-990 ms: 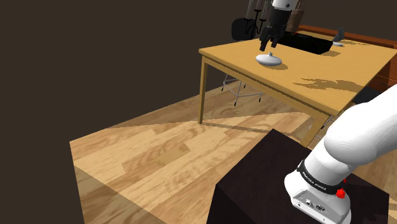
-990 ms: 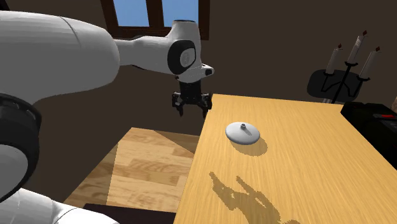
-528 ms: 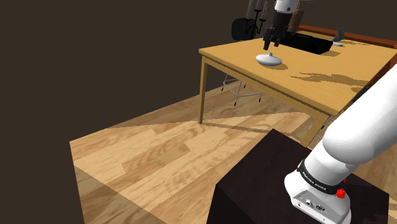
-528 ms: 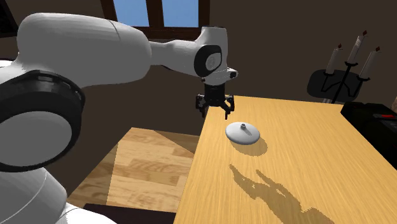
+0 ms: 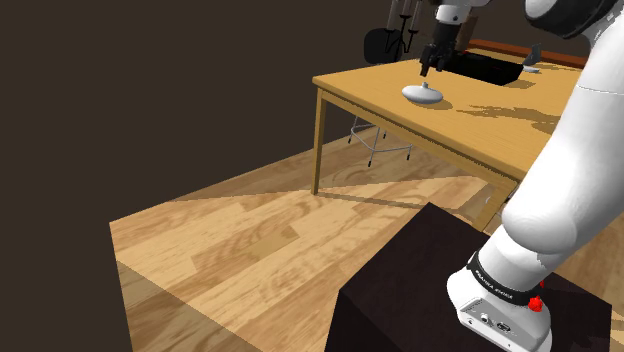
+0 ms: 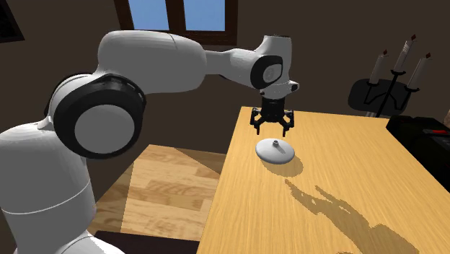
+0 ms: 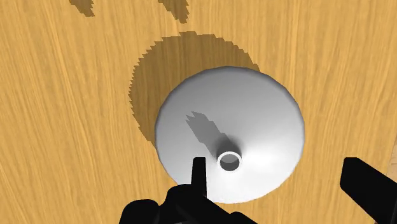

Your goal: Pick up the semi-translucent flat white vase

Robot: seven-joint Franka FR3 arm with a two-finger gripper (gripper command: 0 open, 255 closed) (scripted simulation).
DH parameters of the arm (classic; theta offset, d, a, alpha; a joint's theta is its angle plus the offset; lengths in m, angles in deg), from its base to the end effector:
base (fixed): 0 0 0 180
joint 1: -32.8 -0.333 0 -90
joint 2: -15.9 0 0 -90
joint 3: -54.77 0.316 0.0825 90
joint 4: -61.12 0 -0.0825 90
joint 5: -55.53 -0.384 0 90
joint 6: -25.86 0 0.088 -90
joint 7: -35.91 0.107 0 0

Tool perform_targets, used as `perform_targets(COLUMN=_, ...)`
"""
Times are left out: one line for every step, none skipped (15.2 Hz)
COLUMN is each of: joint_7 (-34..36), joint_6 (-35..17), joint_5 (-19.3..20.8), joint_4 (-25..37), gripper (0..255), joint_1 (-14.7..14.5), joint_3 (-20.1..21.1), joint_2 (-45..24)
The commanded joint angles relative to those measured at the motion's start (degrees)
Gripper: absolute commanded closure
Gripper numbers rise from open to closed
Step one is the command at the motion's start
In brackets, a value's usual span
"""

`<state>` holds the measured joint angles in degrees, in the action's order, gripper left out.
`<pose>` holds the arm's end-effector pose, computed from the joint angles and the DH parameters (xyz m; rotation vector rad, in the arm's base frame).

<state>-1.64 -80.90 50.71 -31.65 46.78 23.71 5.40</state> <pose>0.4598 -0.4178 0.5342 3.0658 -0.2149 0.0888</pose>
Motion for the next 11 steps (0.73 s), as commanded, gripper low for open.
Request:
perform_targets(joint_7=-2.07, joint_6=1.40, joint_5=-2.50, joint_4=5.50, gripper=0, joint_1=2.02, joint_3=-0.42, joint_2=-4.82)
perform_targets(joint_7=-2.07, joint_6=0.62, joint_5=-2.47, joint_4=4.70, gripper=0, joint_1=2.03, joint_3=-0.29, joint_2=-4.79)
perform_targets(joint_7=-2.08, joint_6=-0.15, joint_5=-2.48, joint_4=3.93, gripper=0, joint_1=2.00, joint_3=-0.24, joint_2=-4.78)
perform_targets(joint_7=-2.10, joint_6=-0.91, joint_5=-2.50, joint_4=3.17, gripper=0, joint_1=1.95, joint_3=-0.21, joint_2=-4.79)
perform_targets(joint_7=-2.12, joint_6=-1.67, joint_5=-2.53, joint_4=2.43, gripper=0, joint_1=1.91, joint_3=-0.17, joint_2=-4.82)
perform_targets(joint_7=-2.15, joint_6=-2.43, joint_5=-2.57, joint_4=1.71, gripper=0, joint_1=1.87, joint_3=-0.14, joint_2=-4.87)
perform_targets(joint_7=-2.19, joint_6=-3.17, joint_5=-2.62, joint_4=1.01, gripper=0, joint_1=1.84, joint_3=-0.11, joint_2=-4.92)
perform_targets(joint_7=-2.23, joint_6=-3.91, joint_5=-2.68, joint_4=0.33, gripper=0, joint_1=1.81, joint_3=-0.08, joint_2=-5.00)
perform_targets(joint_7=-2.25, joint_6=-4.34, joint_5=-2.72, joint_4=-0.05, gripper=0, joint_1=1.80, joint_3=-0.06, joint_2=-5.05)
perform_targets(joint_7=-2.25, joint_6=-4.34, joint_5=-2.72, joint_4=-0.06, gripper=0, joint_1=1.79, joint_3=-0.06, joint_2=-5.04)
perform_targets(joint_7=-2.31, joint_6=-4.32, joint_5=-2.83, joint_4=0.14, gripper=255, joint_1=1.87, joint_3=-0.04, joint_2=-5.24)
